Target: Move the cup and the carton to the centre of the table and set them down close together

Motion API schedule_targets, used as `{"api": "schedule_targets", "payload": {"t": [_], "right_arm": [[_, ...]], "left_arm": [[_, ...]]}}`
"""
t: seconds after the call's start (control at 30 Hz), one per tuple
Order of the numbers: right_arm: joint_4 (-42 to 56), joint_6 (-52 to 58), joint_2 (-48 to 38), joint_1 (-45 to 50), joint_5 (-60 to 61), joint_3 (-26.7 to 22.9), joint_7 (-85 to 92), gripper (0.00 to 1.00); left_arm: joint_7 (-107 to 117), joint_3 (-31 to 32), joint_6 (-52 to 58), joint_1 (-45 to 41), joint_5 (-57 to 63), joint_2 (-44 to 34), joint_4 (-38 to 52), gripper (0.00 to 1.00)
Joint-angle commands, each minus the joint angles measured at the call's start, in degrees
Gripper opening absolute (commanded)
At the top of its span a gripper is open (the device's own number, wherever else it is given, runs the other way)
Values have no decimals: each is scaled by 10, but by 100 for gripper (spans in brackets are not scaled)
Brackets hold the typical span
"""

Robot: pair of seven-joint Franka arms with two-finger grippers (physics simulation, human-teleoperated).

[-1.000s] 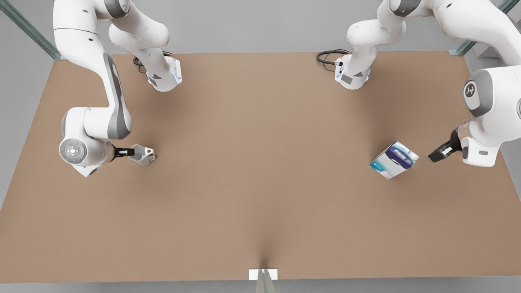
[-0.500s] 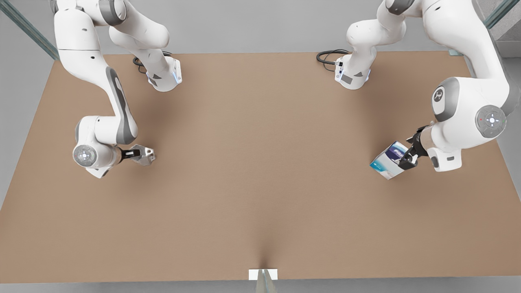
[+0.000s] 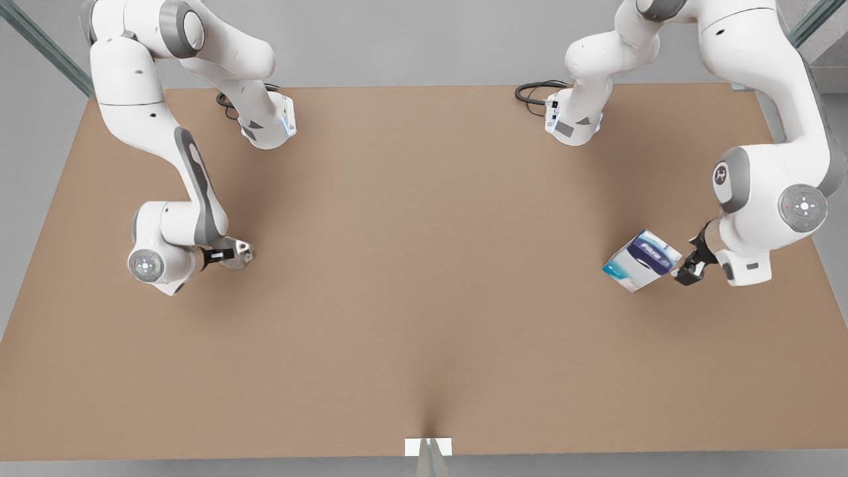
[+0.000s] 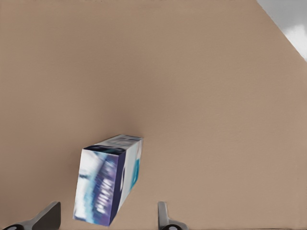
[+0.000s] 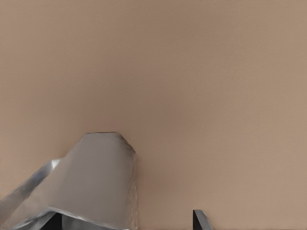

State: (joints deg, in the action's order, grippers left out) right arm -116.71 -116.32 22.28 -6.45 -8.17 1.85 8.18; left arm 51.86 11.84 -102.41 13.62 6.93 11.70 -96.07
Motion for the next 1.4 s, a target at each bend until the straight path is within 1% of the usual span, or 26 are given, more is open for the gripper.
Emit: {"api": "schedule_targets", "payload": {"t": [0.0,0.03,0.07,0.1,0.13,0.2,0.23,0.3,0.37,0.43,0.53,0.63,0.73,0.77,0.83,0.87,0.97,1.0,1.03,1.1,1.17,1.2,1.27,1.3,1.33,1.37], "right_arm": [[1,-1,1,0,0,1,0,100],[1,-1,2,0,5,2,0,100],[2,-1,3,0,12,2,0,97],[3,-1,3,0,16,2,-1,70],[2,0,3,0,17,2,-1,64],[-11,1,0,-22,17,11,9,65],[-15,1,-2,-52,17,40,11,59],[-17,0,-2,-58,18,49,11,43],[-17,-2,1,-54,19,49,11,34],[-17,-1,1,-58,18,49,11,29],[-18,0,0,-61,19,49,11,26],[-20,-1,1,-62,18,49,11,21],[-19,-1,0,-57,18,50,11,21],[-19,-1,0,-60,18,65,9,21],[-17,-3,0,-60,18,68,10,21],[-14,-1,-3,-63,17,80,8,21],[31,0,-6,-62,18,126,3,21],[54,0,0,-47,20,129,3,21],[79,-2,7,-18,33,129,3,21],[167,0,61,64,55,128,0,21],[313,4,151,159,62,119,-36,21],[363,4,181,202,72,98,-53,21],[445,2,227,329,167,-10,-59,21],[486,2,254,365,193,-34,-84,21],[515,0,275,377,202,-36,-109,21],[547,0,305,414,225,-69,-132,21]], "left_arm": [[-4,0,-9,3,7,-4,-8,98],[-4,0,-45,5,7,-28,-47,97],[-4,0,-62,6,7,-42,-74,97],[-4,0,-96,6,7,-62,-109,97],[-4,0,-104,6,7,-63,-112,97],[-4,0,-113,4,8,-54,-112,98],[-4,0,-114,5,8,-44,-112,98],[-26,0,-111,11,18,-44,-126,97],[-48,0,-112,20,18,-43,-130,97],[-81,0,-118,35,18,-43,-138,97],[-81,1,-149,34,18,-45,-159,98],[-70,5,-162,27,10,-44,-160,98],[-70,5,-168,27,10,-44,-171,98],[-70,5,-168,27,10,-44,-172,98],[-69,14,-168,27,10,-44,-178,96],[-68,20,-169,27,9,-44,-178,96],[-68,20,-178,39,9,-50,-204,97],[-72,20,-178,47,9,-57,-212,97],[-76,20,-178,54,10,-57,-213,97],[-77,20,-199,55,10,-55,-222,97],[-71,20,-224,48,10,-51,-232,96],[-69,20,-227,47,10,-50,-232,96],[-69,21,-242,47,10,-49,-245,96],[-70,21,-249,49,10,-49,-252,96],[-72,21,-253,51,11,-49,-258,96],[-74,21,-257,54,12,-51,-264,95]]}}
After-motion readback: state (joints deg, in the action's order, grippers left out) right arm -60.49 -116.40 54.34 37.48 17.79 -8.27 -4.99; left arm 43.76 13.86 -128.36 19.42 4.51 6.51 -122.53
